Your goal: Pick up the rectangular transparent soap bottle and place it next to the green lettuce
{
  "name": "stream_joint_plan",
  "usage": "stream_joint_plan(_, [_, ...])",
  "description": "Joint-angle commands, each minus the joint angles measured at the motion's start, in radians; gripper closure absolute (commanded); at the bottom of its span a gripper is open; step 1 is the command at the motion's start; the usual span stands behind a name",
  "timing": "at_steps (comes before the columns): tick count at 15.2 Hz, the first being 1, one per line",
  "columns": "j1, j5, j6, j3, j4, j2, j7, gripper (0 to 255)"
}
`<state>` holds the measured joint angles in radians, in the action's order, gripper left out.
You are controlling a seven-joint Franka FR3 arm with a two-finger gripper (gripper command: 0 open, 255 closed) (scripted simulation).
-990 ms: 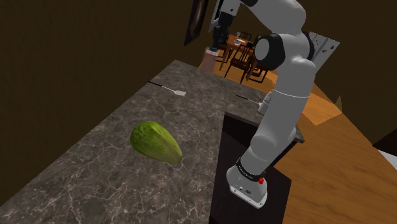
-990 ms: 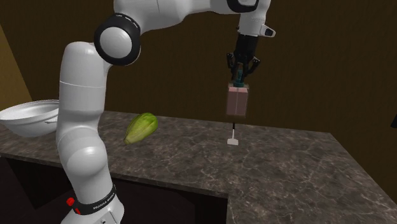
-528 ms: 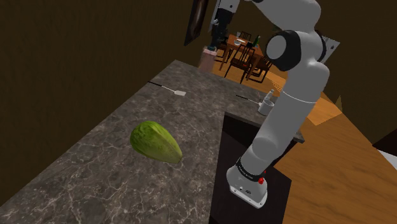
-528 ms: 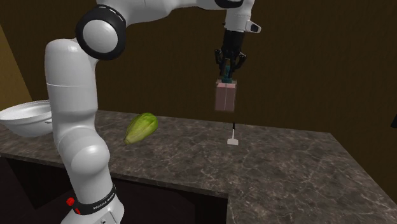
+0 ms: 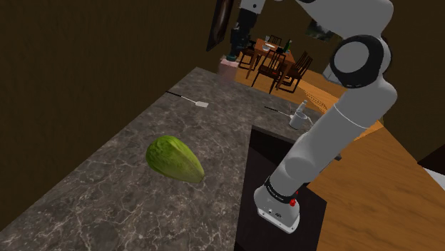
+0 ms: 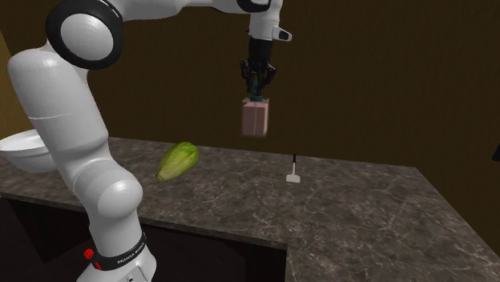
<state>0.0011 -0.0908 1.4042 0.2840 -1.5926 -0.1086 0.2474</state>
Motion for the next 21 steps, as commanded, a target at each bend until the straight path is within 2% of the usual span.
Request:
stream_joint_plan(1, [0.021,0.006,0.016,-0.030,-0.061,-0.052,-0.053,255])
stream_joint_plan(11, [0.107,-0.019,0.058,-0.193,-0.244,-0.223,-0.302,255])
stream_joint_plan(21, [0.189,-0.087,0.095,-0.365,-0.309,-0.286,-0.547,255])
